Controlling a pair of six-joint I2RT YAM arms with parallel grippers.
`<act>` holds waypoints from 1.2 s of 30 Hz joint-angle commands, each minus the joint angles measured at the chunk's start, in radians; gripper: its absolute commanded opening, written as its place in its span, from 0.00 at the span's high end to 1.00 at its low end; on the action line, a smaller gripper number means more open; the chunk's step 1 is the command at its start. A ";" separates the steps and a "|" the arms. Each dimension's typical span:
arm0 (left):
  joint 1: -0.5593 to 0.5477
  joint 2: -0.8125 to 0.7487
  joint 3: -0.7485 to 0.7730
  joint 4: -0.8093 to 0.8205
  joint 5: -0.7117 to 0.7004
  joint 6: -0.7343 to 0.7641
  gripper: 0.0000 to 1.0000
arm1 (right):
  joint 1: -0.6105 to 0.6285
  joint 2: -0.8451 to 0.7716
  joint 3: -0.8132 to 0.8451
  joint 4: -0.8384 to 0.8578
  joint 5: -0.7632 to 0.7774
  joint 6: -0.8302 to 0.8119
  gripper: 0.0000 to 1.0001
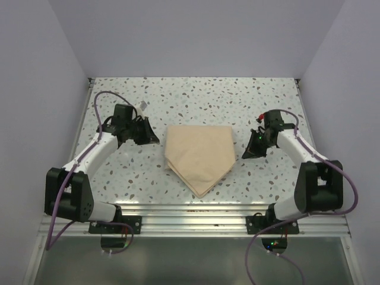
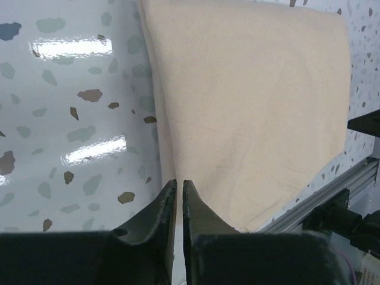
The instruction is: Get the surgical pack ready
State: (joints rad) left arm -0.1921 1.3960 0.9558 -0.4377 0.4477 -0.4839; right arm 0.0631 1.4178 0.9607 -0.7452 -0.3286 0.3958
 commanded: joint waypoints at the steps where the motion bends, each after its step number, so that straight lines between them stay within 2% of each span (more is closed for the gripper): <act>1: -0.003 -0.038 0.066 -0.044 -0.091 0.077 0.86 | 0.004 0.137 0.032 0.087 -0.068 0.021 0.97; 3: -0.009 -0.055 0.075 -0.058 -0.115 0.106 0.80 | 0.004 0.243 0.053 0.122 -0.090 0.035 0.97; 6: -0.036 -0.080 0.063 -0.064 -0.182 0.128 0.78 | 0.007 0.389 0.127 0.153 -0.187 0.046 0.97; 9: -0.085 -0.116 0.025 -0.073 -0.257 0.126 0.73 | 0.021 0.478 0.235 0.150 -0.254 0.063 0.97; 15: -0.161 -0.199 -0.026 -0.076 -0.371 0.120 0.64 | 0.082 0.683 0.571 0.067 -0.312 0.090 0.97; 19: -0.211 -0.218 -0.026 -0.075 -0.440 0.154 0.56 | 0.183 0.835 0.838 -0.034 -0.334 0.104 0.97; 22: -0.245 -0.216 -0.011 -0.079 -0.475 0.174 0.55 | 0.227 0.943 1.013 -0.033 -0.365 0.185 0.96; 25: -0.308 -0.216 0.011 -0.081 -0.515 0.180 0.48 | 0.234 0.983 1.118 0.016 -0.362 0.264 0.94; 26: -0.329 -0.213 0.014 -0.081 -0.530 0.180 0.48 | 0.231 0.989 1.144 0.017 -0.348 0.265 0.90; 28: -0.404 -0.195 0.040 -0.091 -0.586 0.174 0.46 | 0.202 1.004 1.262 -0.121 -0.240 0.195 0.85; 30: -0.487 -0.157 0.073 -0.119 -0.653 0.157 0.45 | 0.141 0.953 1.273 -0.256 -0.161 0.123 0.74; 31: -0.516 -0.143 0.084 -0.125 -0.678 0.153 0.45 | 0.118 0.910 1.239 -0.276 -0.080 0.104 0.56; 33: -0.599 -0.101 0.106 -0.141 -0.752 0.143 0.44 | 0.072 0.754 1.076 -0.283 -0.002 0.048 0.37; 34: -0.622 -0.089 0.113 -0.150 -0.776 0.140 0.44 | 0.032 0.701 1.019 -0.280 0.029 0.032 0.24; 36: -0.680 -0.042 0.129 -0.176 -0.826 0.125 0.44 | 0.003 0.598 0.855 -0.269 0.068 -0.014 0.10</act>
State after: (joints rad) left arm -0.8059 1.3106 1.0386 -0.5632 -0.2348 -0.3408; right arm 0.1467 2.2246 1.9656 -0.9176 -0.4015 0.4725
